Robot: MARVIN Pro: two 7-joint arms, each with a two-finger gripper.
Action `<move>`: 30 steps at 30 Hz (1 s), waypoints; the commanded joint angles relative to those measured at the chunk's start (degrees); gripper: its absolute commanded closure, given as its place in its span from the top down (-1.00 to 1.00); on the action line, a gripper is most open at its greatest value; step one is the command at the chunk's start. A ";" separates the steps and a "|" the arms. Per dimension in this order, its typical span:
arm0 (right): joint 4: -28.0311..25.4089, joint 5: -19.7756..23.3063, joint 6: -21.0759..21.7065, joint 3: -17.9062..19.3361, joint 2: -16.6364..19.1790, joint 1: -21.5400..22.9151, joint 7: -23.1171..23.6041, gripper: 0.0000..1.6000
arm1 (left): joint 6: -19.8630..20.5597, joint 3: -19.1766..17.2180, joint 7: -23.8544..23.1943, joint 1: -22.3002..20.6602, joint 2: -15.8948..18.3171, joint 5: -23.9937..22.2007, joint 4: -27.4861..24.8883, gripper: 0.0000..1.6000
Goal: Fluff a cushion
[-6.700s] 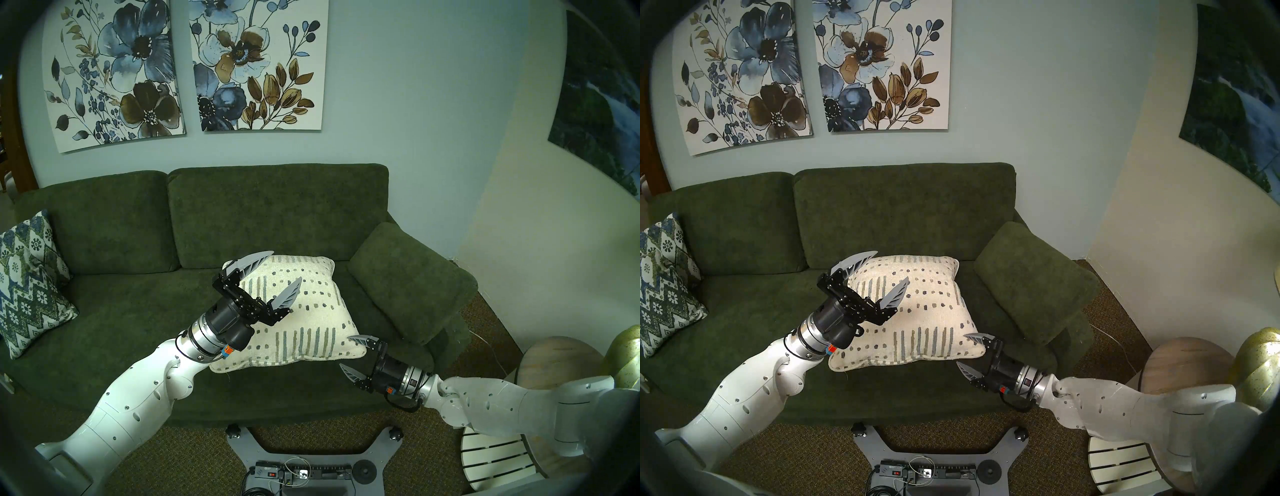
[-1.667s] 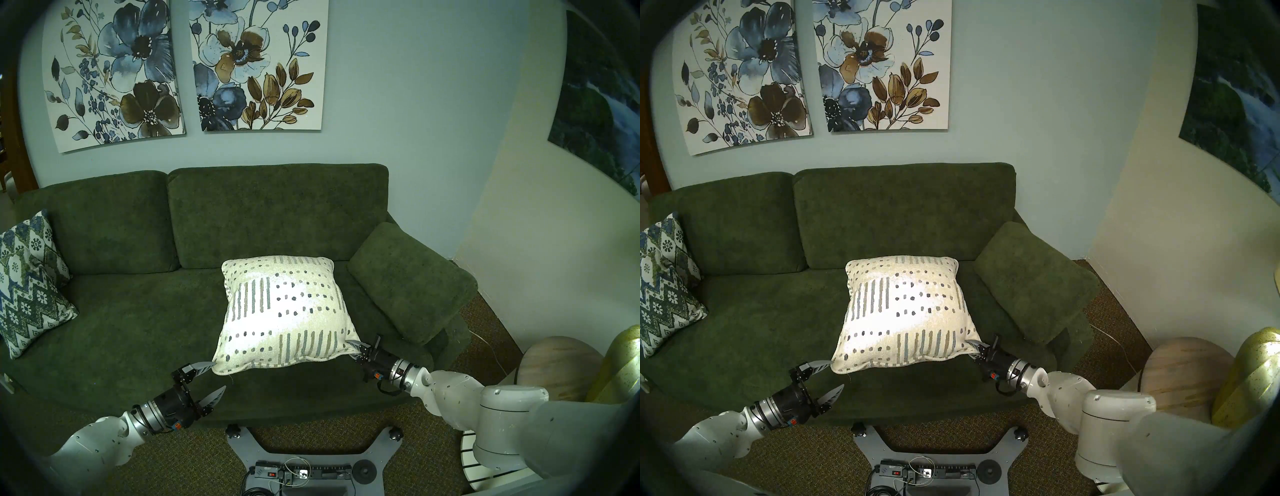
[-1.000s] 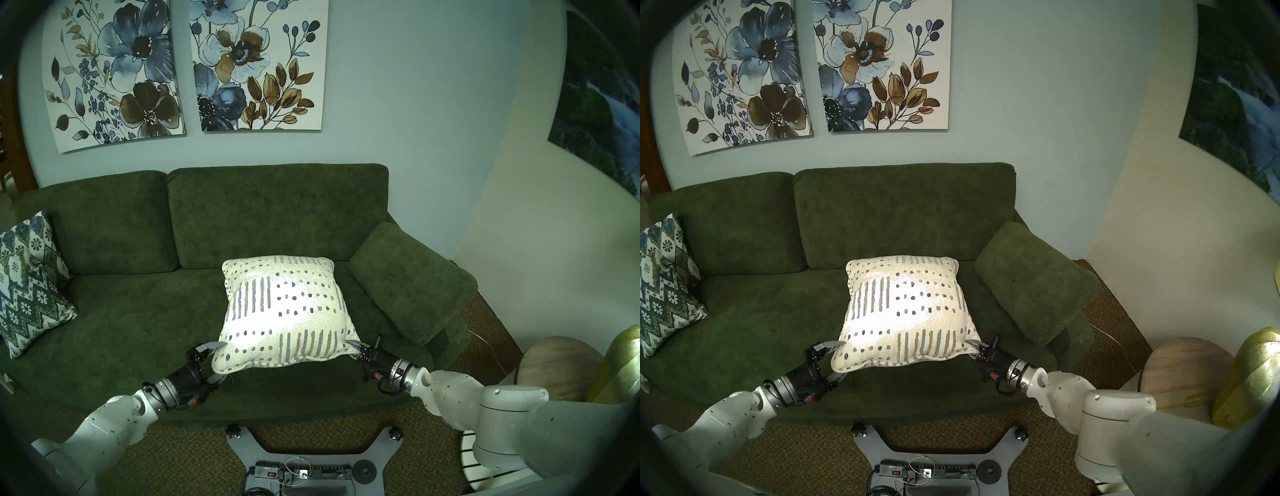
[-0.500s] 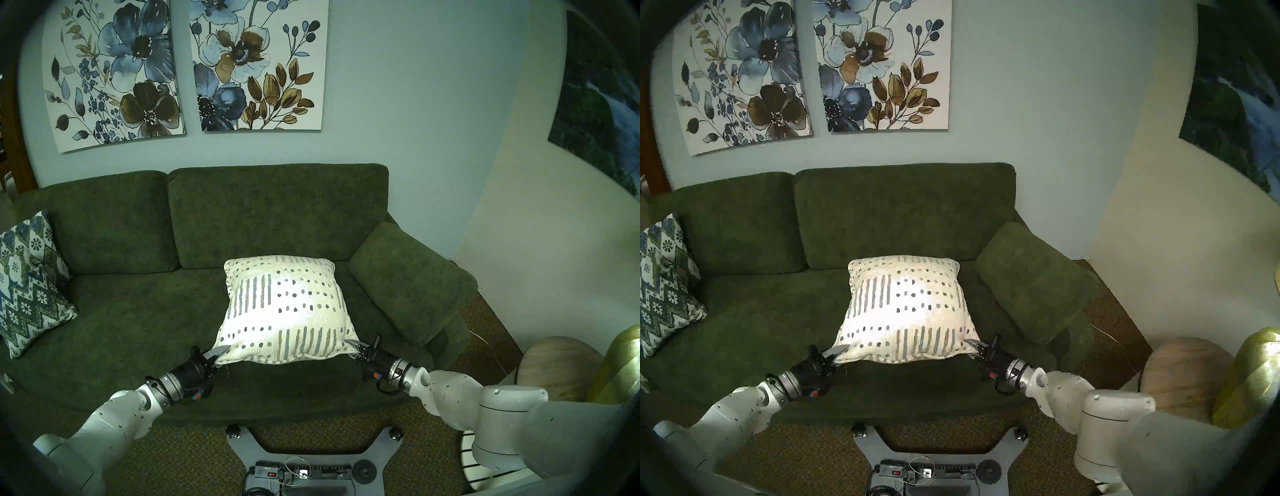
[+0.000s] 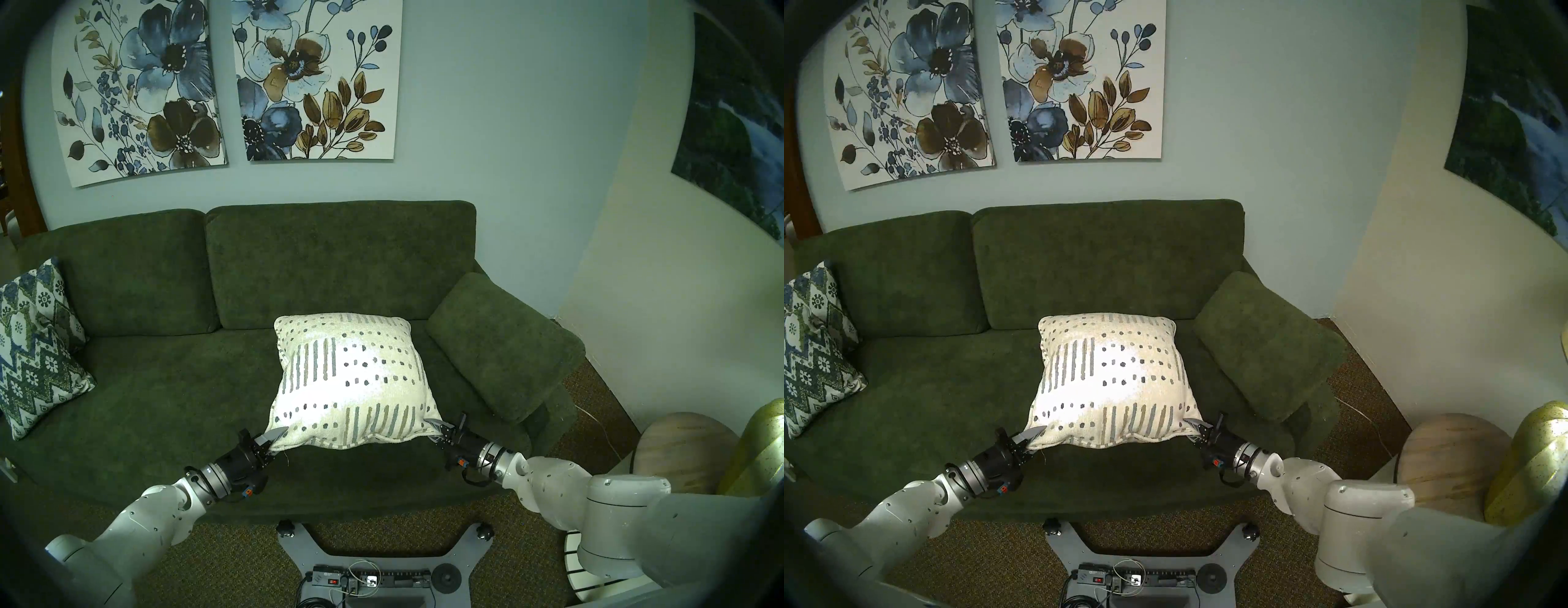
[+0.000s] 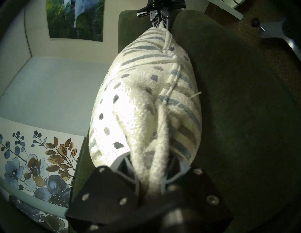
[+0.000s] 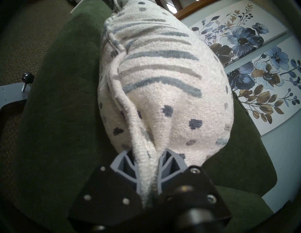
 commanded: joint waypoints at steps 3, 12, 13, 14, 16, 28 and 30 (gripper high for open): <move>-0.58 -0.35 2.90 -0.74 -4.20 -3.58 0.86 -1.00 | -0.51 1.51 0.07 -0.59 -4.74 -0.46 1.83 -1.00; -1.89 0.30 5.39 0.37 -4.56 4.48 -1.07 -1.00 | -1.58 -2.28 3.72 -6.93 -4.38 -3.14 -3.30 -1.00; -1.98 0.56 5.53 0.73 -4.27 5.25 -1.58 -1.00 | -1.63 -2.70 4.07 -7.65 -3.96 -3.27 -4.26 -1.00; -2.17 1.06 6.00 1.71 -3.72 5.94 -2.76 -1.00 | -1.72 -3.35 4.64 -8.23 -3.20 -3.43 -5.32 -1.00; -1.88 1.20 6.60 2.47 -2.65 7.30 -3.84 -1.00 | -1.88 -4.17 5.29 -9.59 -2.60 -3.68 -7.11 -1.00; -3.58 1.61 7.74 5.04 -1.50 11.84 -9.87 -1.00 | -2.50 -8.53 7.25 -14.45 0.45 -4.28 -14.41 -1.00; -4.28 1.54 7.99 5.34 -1.84 12.84 -10.72 -1.00 | -2.63 -9.21 7.20 -15.31 0.98 -4.29 -15.56 -1.00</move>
